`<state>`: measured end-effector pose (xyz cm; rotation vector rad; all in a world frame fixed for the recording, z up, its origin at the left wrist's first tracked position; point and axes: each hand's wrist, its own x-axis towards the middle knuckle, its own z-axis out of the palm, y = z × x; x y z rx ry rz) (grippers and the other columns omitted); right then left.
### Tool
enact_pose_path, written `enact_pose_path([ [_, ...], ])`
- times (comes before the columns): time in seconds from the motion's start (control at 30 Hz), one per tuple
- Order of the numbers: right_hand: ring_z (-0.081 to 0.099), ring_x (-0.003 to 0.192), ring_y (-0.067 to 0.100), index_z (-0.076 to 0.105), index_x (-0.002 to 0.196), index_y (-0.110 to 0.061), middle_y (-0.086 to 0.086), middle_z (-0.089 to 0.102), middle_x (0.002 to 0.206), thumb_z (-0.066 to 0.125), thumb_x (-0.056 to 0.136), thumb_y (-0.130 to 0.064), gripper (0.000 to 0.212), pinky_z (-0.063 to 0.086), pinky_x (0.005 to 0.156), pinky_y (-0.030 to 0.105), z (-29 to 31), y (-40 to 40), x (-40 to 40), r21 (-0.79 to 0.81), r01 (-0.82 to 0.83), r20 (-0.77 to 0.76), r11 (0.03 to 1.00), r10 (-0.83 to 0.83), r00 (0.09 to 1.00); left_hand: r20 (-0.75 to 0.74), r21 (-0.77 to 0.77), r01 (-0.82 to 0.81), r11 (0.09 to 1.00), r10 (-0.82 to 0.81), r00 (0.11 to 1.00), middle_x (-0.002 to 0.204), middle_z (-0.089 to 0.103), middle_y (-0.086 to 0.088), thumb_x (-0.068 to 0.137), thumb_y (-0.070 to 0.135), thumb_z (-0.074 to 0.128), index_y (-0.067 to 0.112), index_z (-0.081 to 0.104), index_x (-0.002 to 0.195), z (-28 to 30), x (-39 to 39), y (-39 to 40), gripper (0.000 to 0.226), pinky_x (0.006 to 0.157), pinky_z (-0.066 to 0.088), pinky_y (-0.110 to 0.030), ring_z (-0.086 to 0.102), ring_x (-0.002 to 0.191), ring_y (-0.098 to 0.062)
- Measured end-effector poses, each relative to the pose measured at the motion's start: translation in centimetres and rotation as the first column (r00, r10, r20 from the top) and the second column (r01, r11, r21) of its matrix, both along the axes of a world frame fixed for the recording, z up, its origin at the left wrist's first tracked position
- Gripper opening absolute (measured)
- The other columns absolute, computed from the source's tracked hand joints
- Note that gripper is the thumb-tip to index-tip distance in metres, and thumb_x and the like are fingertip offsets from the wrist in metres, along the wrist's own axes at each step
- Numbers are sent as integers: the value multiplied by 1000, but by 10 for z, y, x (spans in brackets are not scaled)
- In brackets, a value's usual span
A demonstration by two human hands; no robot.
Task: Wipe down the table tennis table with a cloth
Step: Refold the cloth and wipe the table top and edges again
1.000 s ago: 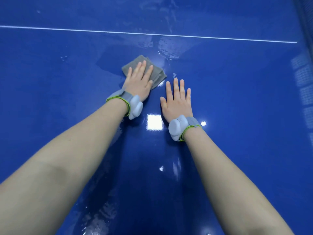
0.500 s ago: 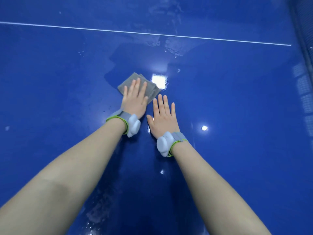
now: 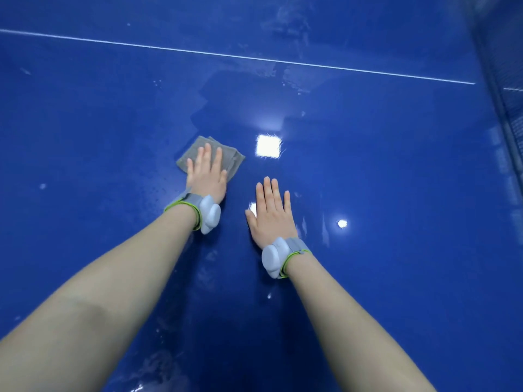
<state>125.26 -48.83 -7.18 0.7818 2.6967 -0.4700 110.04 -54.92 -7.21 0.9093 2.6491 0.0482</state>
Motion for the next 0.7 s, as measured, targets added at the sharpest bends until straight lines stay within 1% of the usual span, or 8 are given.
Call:
enact_pose_path([
  [0.13, -18, 145, 21, -8, 150, -8, 8, -16, 158, 19, 103, -38, 62, -17, 113, 39, 0, -10, 6, 18, -13, 15, 1000, 13, 1000, -45, 15, 188, 982, -187, 981, 156, -13, -8, 102, 25, 20, 14, -6, 148, -3, 45, -14, 54, 114, -9, -40, -10, 144, -21],
  [0.23, -17, 145, 20, -7, 150, -8, 7, -16, 158, 18, 103, -38, 62, -16, 114, 39, 0, -14, 11, 14, -28, 19, 1000, 28, 999, -37, 17, 238, 971, -238, 971, 156, -11, -5, 102, 25, 20, 16, -5, 148, -4, 56, -26, 53, 114, -9, -36, -9, 144, -18],
  [0.3, -18, 145, 19, -7, 151, -9, 6, -17, 158, 19, 103, -37, 61, -17, 113, 38, 2, -19, 17, -1, -30, 16, 1000, 30, 999, -33, 20, 198, 980, -197, 980, 156, -10, -3, 102, 25, 20, 17, -3, 148, -1, 50, -38, 52, 114, -8, -35, -7, 144, -17],
  [0.4, -19, 145, 19, -9, 150, -10, 5, -18, 158, 18, 104, -37, 60, -17, 114, 38, 4, -26, 31, -14, -44, 25, 999, 44, 999, 9, 25, 38, 999, -39, 999, 156, -9, -4, 102, 24, 20, 17, 1, 148, 4, 37, -61, 51, 114, -6, -35, -8, 144, -18],
  [0.5, -19, 145, 19, -9, 150, -10, 5, -18, 158, 18, 104, -37, 60, -17, 113, 37, 5, -31, 42, -6, -54, 24, 999, 54, 998, 56, 5, -49, 999, 49, 997, 156, -9, -4, 102, 24, 20, 16, 1, 149, 8, 31, -80, 51, 114, -7, -36, -9, 144, -18],
  [0.6, -19, 144, 20, -10, 150, -9, 6, -18, 158, 18, 104, -37, 61, -17, 114, 38, 4, -38, 49, -8, -46, 30, 999, 47, 998, 88, -12, -79, 997, 80, 993, 156, -12, -4, 102, 24, 19, 15, -1, 149, 12, 45, -81, 51, 114, -8, -37, -12, 144, -18],
  [0.7, -19, 145, 21, -11, 149, -8, 8, -19, 157, 18, 103, -38, 62, -16, 114, 39, 4, -46, 53, -2, -44, 36, 999, 44, 998, 61, -20, -2, 1000, 3, 998, 156, -14, -6, 102, 24, 19, 14, -5, 148, 12, 78, -81, 53, 114, -8, -38, -12, 143, -20],
])
